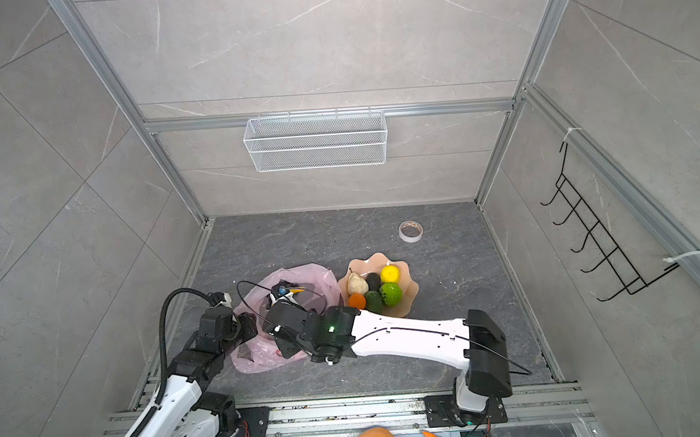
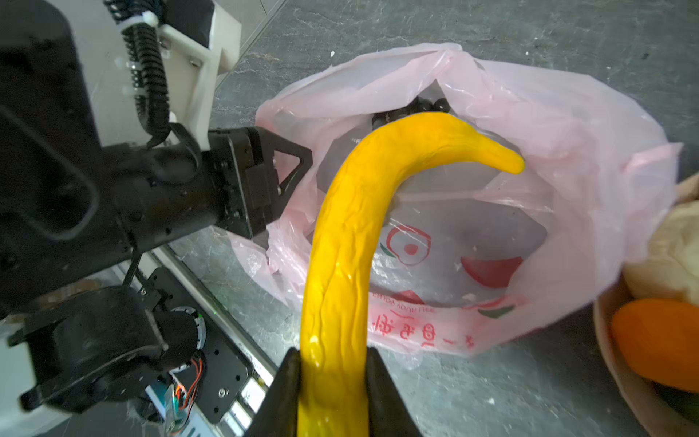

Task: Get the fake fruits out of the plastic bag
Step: 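Lift the yellow fruit out and carry it over the pink bowl, then lower the yellow fruit onto the bowl and open the right gripper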

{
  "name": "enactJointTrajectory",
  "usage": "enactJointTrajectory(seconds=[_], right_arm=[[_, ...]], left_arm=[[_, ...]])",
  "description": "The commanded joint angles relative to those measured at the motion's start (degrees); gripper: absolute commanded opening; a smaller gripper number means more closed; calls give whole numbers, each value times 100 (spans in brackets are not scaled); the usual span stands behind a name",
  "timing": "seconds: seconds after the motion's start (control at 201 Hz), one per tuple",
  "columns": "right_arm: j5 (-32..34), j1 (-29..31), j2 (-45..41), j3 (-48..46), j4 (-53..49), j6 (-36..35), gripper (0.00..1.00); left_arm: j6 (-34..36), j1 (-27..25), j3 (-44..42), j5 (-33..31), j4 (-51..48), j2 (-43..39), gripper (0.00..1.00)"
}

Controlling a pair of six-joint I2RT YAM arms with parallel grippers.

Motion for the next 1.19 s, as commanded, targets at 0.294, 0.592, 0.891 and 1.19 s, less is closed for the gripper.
enactJointTrajectory(seconds=[0.294, 0.592, 0.891, 1.19], right_arm=[[1653, -197, -1151, -523, -1416, 635, 26], [1449, -1045, -1769, -1357, -1737, 833, 26], [995, -2035, -1216, -1227, -1406, 365, 26], [918, -2679, 245, -144, -1554, 138, 27]], left_arm=[[87, -5, 2, -37, 74, -91, 38], [83, -6, 9, -37, 72, -66, 38], [92, -7, 35, -16, 97, 27, 38], [83, -5, 22, 0, 96, 1, 38]])
